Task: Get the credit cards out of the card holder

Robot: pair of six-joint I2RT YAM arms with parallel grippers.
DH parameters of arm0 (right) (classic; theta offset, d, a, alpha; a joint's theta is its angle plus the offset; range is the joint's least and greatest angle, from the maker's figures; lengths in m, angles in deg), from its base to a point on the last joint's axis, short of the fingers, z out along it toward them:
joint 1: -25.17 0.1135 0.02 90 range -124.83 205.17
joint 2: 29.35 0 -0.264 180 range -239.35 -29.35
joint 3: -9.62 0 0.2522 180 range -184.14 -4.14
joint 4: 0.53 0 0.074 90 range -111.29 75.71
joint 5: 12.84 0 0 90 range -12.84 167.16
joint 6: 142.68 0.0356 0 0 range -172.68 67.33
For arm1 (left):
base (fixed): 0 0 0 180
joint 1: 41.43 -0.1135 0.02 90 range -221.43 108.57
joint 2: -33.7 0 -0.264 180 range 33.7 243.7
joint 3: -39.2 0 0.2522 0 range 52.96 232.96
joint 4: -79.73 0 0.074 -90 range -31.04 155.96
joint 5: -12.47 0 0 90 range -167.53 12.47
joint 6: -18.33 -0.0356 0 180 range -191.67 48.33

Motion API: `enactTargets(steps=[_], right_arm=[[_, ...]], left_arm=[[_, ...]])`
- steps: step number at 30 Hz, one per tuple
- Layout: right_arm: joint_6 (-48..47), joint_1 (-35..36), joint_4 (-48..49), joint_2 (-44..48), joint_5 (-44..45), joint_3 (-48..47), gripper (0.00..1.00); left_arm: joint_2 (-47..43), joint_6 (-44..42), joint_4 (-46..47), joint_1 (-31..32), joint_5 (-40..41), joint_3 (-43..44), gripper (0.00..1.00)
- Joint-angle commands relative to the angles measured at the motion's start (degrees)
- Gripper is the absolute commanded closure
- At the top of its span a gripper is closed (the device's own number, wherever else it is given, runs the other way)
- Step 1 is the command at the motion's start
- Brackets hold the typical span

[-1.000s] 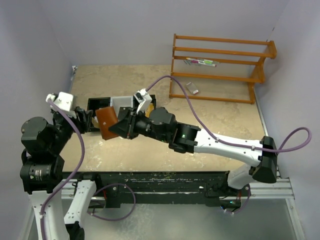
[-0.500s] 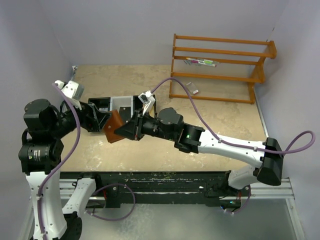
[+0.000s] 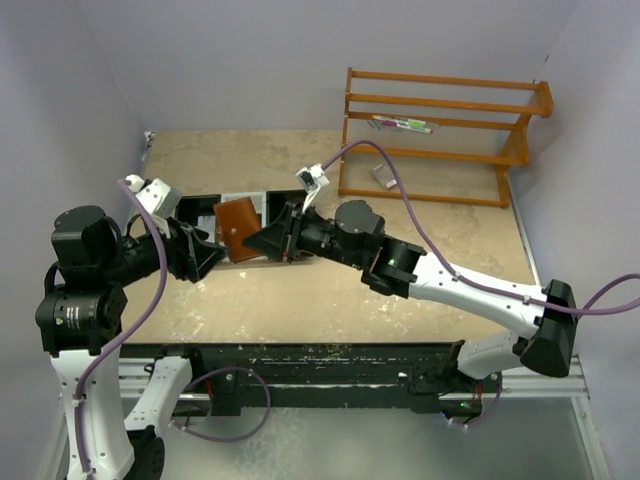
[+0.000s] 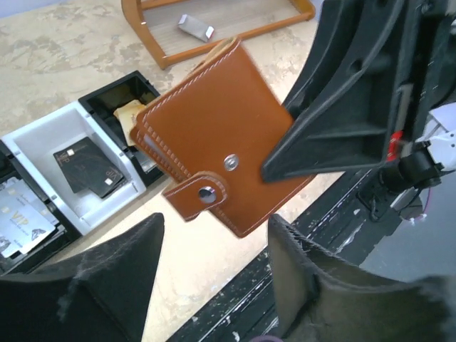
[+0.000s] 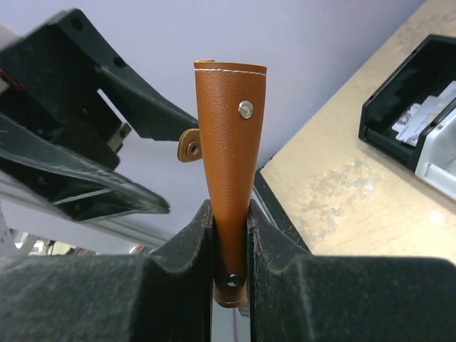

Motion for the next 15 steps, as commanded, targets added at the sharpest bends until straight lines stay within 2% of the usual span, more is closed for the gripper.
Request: enactTargets(steps=[1, 5, 12, 15], right_arm=[[-1.8, -0.2, 4.4, 3.4, -2.1, -2.0, 1.00], [-1.6, -0.2, 6.6, 3.8, -4.8, -1.0, 1.00], [-1.1, -0.3, 7.4, 4.6, -5.5, 0.3, 1.00], [-0.6, -0.3, 8.0, 4.8, -5.7, 0.9, 1.00]], left_arm=[[-0.1, -3.2, -0.4, -0.3, 2.2, -0.1, 0.44], [0.1, -1.8, 2.6, -0.3, 7.6, -0.1, 0.57], [-0.4, 2.2, 6.0, -0.3, 11.2, -0.1, 0.66], [-1.2, 3.4, 6.8, -0.3, 12.1, -0.4, 0.66]])
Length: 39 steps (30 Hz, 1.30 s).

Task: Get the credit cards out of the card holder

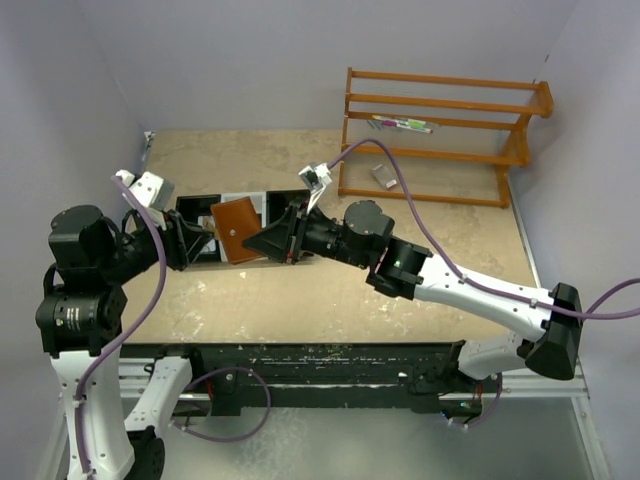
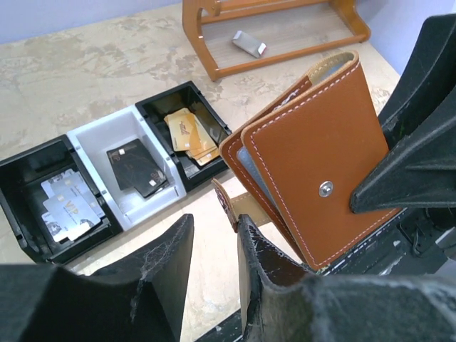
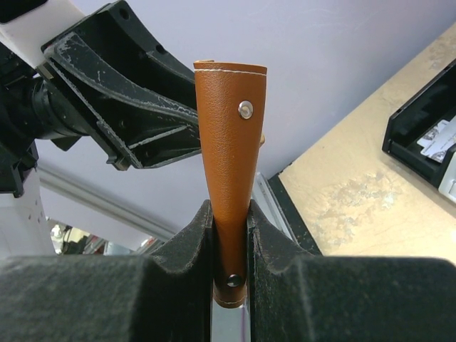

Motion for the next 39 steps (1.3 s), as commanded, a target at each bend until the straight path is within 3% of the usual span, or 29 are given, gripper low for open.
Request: enactTargets(steps=[1, 5, 11, 15, 23, 29, 33, 35, 39], right_arm=[[0.3, 0.1, 5.8, 2.5, -2.3, 0.6, 1.00], [1.2, 0.1, 8.5, 2.0, -3.6, 1.3, 1.00], [1.9, 0.1, 11.2, 2.3, -4.2, 2.2, 1.00], [2.1, 0.1, 12.1, 2.8, -4.0, 2.7, 1.00], [4.1, 0.0, 14.9, 2.3, -4.2, 4.7, 1.00], [7.6, -1.6, 20.4, 1.2, -3.6, 8.6, 1.00], [8.5, -3.0, 21.9, 0.2, -4.0, 9.7, 0.68], [8.7, -3.7, 21.5, -0.2, -4.6, 9.9, 0.60], [10.3, -5.1, 22.7, -1.4, -6.4, 11.5, 0.55]], left_arm=[[-0.9, 3.0, 4.3, -0.3, 2.7, -0.4, 0.66], [-0.4, 4.0, 3.4, -0.3, -2.1, -1.6, 0.65], [-0.3, 4.1, 3.1, -0.3, -2.6, -2.9, 0.66], [0.1, 3.3, 2.9, -0.3, -2.7, -3.3, 0.73], [0.1, 4.1, 4.6, -0.3, -4.1, -2.9, 1.00], [0.8, 3.4, 4.6, -0.3, -4.8, -2.2, 1.00], [1.3, 0.1, 5.8, -0.3, -1.7, -1.5, 1.00], [1.7, -2.5, 7.1, -0.3, 0.7, -1.2, 1.00], [3.0, -5.1, 9.7, -0.3, 2.4, -0.9, 1.00]])
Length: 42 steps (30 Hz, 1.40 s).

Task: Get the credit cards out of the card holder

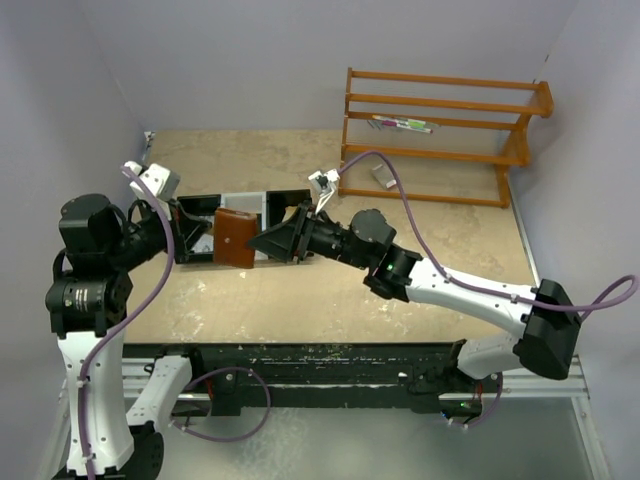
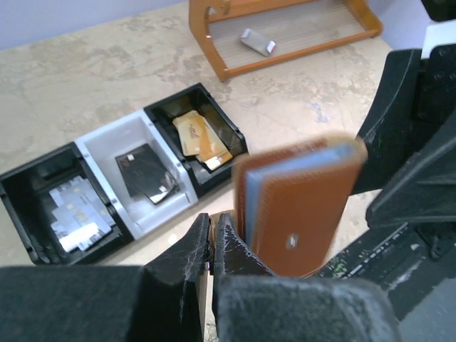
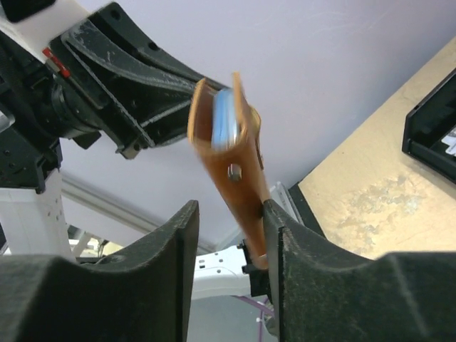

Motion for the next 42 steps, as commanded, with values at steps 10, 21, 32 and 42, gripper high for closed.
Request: enactTargets(steps=[10, 21, 32, 42], right_arm=[[-1.6, -5.9, 2.3, -0.3, -6.9, 4.1, 0.16], [-28.4, -6.1, -9.7, 3.8, -6.1, -2.0, 0.02], [-39.1, -6.0, -8.4, 1.1, -19.3, -5.9, 0.02], [-42.3, -5.2, -4.2, -1.3, -17.0, -8.8, 0.04]], left_arm=[[7.3, -10.7, 2.9, -0.3, -3.3, 7.5, 1.00], [8.5, -13.1, -3.5, -0.3, -9.1, 10.2, 1.00], [10.9, -11.8, -9.3, -0.3, -16.9, 14.9, 1.00], [11.7, -10.8, -11.3, -0.3, -20.0, 16.7, 1.00]])
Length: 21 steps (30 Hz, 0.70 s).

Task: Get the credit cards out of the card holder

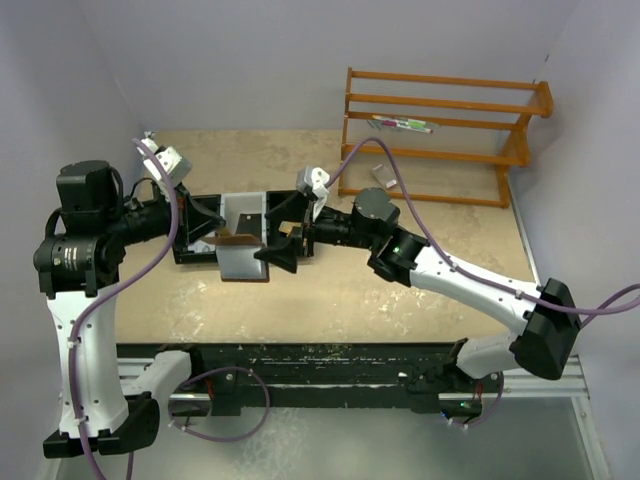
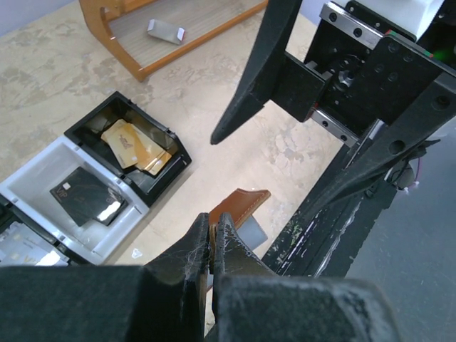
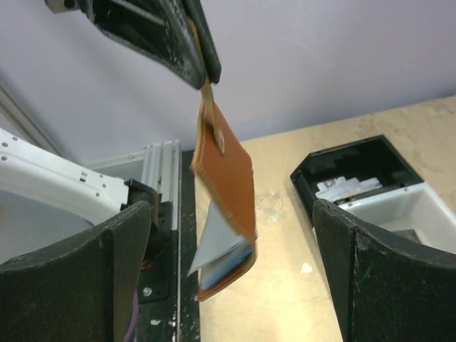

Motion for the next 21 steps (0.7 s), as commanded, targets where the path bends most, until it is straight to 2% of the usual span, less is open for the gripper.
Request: enactTargets(steps=[1, 7, 12, 15, 17, 19, 20, 21], right_arm=[[-4.6, 0.4, 3.6, -1.3, -0.4, -5.1, 0.05], [-7.6, 2.7, -0.1, -4.5, -4.6, -9.4, 0.13], [-10.1, 6.3, -2.1, -5.3, -1.6, -10.1, 0.16], [-9.4, 6.4, -1.4, -5.2, 0.3, -9.2, 0.23], [-8.6, 6.4, -0.5, -5.1, 0.9, -8.7, 0.33], [-7.6, 6.4, 0.1, -5.2, 1.5, -8.7, 0.49], [-7.1, 6.5, 0.5, -5.2, 1.9, -8.7, 0.58], [-6.4, 6.4, 0.8, -5.3, 2.4, -8.8, 0.72]], left_arm=[[0.4, 0.4, -0.3, -0.3, -4.4, 3.3, 1.00], [0.3, 1.4, -0.3, -0.3, -4.9, 3.9, 1.00], [0.4, 2.1, 0.0, -0.3, -4.3, 4.2, 1.00], [0.2, 2.2, 0.0, -0.3, -4.2, 4.5, 1.00], [0.0, 2.3, 0.0, -0.3, -4.3, 4.5, 1.00], [-0.2, 2.3, -0.2, -0.3, -4.5, 4.5, 1.00], [-0.2, 2.4, -0.2, -0.3, -4.5, 4.7, 1.00], [-0.3, 2.4, -0.3, -0.3, -4.4, 4.7, 1.00]])
